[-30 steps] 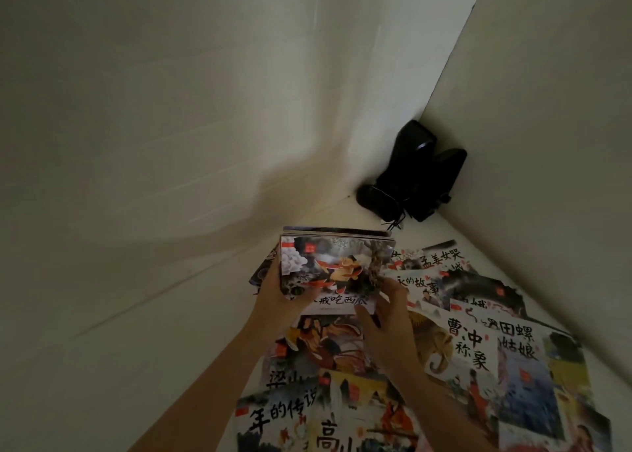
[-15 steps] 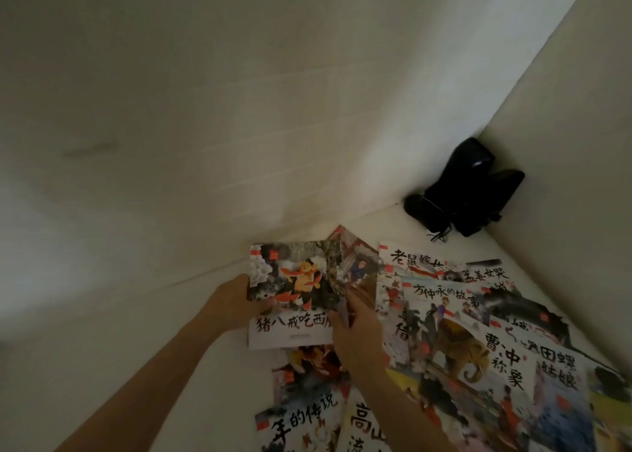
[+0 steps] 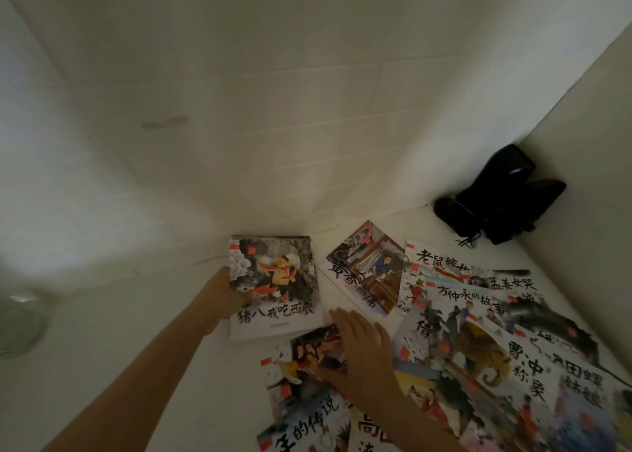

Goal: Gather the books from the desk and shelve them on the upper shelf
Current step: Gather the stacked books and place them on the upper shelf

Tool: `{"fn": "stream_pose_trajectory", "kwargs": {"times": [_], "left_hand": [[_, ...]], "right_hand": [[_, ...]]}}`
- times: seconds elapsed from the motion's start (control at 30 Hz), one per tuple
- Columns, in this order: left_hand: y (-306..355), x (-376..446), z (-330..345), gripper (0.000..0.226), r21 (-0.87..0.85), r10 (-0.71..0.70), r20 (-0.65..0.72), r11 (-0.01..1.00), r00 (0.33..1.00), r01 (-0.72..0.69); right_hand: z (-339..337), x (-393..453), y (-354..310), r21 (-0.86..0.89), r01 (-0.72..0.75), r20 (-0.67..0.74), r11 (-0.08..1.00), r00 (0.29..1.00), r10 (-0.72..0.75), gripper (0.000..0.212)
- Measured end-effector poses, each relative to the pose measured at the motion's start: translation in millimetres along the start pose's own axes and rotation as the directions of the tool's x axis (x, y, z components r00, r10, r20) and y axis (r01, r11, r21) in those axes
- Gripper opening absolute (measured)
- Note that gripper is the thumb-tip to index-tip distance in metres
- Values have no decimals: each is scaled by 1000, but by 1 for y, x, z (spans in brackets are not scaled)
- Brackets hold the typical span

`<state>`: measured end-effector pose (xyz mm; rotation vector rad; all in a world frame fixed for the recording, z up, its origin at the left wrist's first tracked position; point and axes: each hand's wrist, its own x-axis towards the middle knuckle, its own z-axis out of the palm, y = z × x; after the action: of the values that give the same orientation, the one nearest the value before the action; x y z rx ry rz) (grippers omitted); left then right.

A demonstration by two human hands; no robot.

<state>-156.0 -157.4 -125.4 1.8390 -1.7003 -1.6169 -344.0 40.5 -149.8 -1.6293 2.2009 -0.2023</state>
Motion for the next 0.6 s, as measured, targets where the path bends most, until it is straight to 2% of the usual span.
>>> {"fn": "stream_pose_trajectory", "kwargs": {"times": [0.1,0.23,0.33,0.4,0.47,0.53,0.6], "left_hand": [[-2,4,3,48,175,8,-86,984,996,7],[4,3,22,58,470,89,-143,883,986,-11],[-2,-6,31,73,618,251,-197,783,948,-79],[-7,-16,34,75,678,357,-210,724,910,-127],[-9,-29,34,62,676,395,-179,715,901,-179],[-10,-44,35,49,642,378,-106,732,920,-227],[-14,-63,40,55,610,329,6,747,944,-264]], "right_hand": [[8,1,11,-175,31,-60,984,997,-42,70],[-1,6,32,-151,2,-135,988,991,-23,72],[-4,7,37,-149,-9,-123,989,992,-9,71],[-4,5,36,-127,-8,-139,992,990,-10,73],[-10,3,36,-77,4,-83,997,996,-11,95],[-20,3,37,-65,25,87,998,996,-19,118],[-33,3,34,-112,73,220,991,974,-47,127]]}}
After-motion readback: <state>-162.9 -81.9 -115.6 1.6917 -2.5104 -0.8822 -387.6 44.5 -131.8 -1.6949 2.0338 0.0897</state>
